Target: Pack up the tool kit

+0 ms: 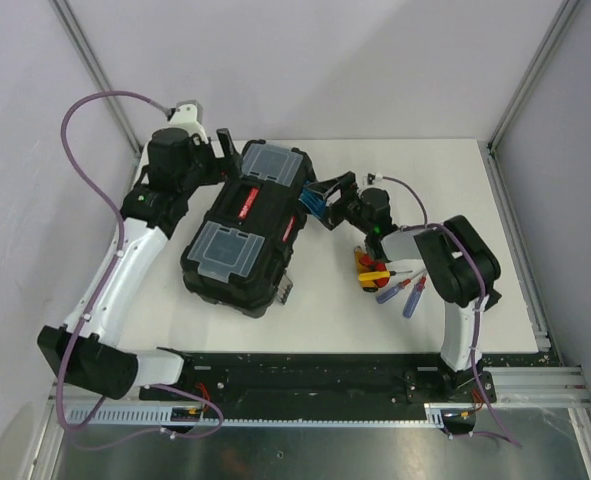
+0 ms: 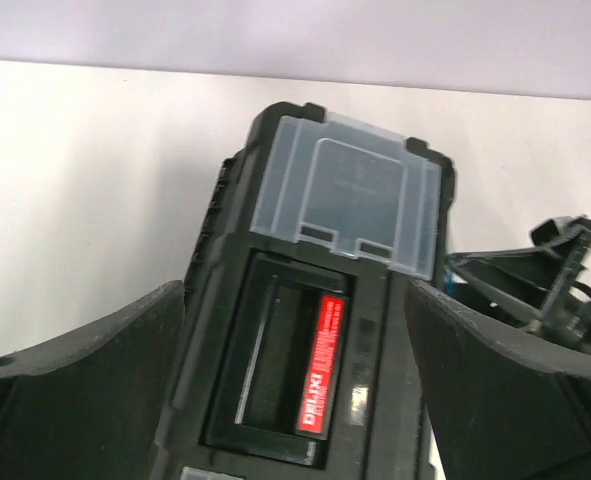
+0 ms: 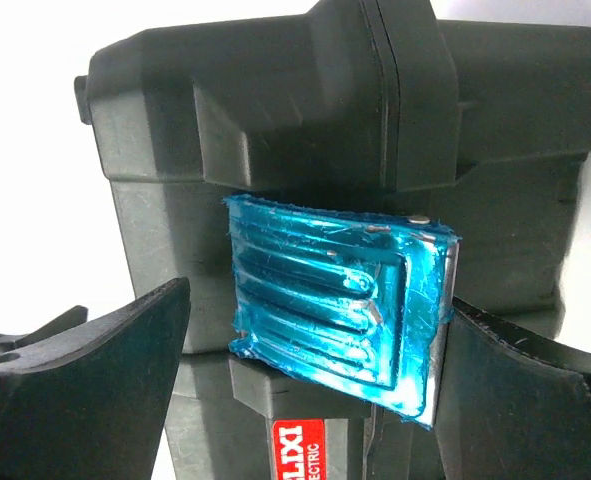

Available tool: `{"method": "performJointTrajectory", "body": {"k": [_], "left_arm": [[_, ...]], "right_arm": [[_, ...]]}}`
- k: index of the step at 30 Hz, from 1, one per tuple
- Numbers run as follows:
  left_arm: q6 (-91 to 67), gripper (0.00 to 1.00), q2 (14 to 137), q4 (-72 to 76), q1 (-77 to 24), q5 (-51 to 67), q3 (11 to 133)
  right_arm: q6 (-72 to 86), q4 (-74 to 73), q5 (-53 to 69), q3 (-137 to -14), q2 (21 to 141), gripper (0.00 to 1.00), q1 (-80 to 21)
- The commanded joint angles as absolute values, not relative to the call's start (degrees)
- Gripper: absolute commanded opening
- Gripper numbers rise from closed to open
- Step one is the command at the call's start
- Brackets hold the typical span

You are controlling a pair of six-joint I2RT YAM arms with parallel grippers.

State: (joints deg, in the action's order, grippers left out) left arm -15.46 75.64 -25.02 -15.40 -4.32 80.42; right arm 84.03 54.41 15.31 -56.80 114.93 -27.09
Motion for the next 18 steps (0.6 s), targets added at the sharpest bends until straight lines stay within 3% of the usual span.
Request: {"method": "performJointTrajectory", "body": {"k": [1,9,18], "left_arm": [[-16.52,0.94,75.05,-25.04,-18.57,-2.78,79.05],[-19.61,0.92,76.3,-24.9,-22.75,-3.03,71.24],[-23.73,0.91,78.19,-24.9,-25.05,-3.55,65.78]], "right_arm": [[79.98,48.76,16.66,-57.37,106.63,0.93,-28.5],[76.26,41.3,15.98,-55.34,103.35,0.95,-28.4],[77.06,43.48,17.4,-54.71,102.28,0.99,-28.6]]}}
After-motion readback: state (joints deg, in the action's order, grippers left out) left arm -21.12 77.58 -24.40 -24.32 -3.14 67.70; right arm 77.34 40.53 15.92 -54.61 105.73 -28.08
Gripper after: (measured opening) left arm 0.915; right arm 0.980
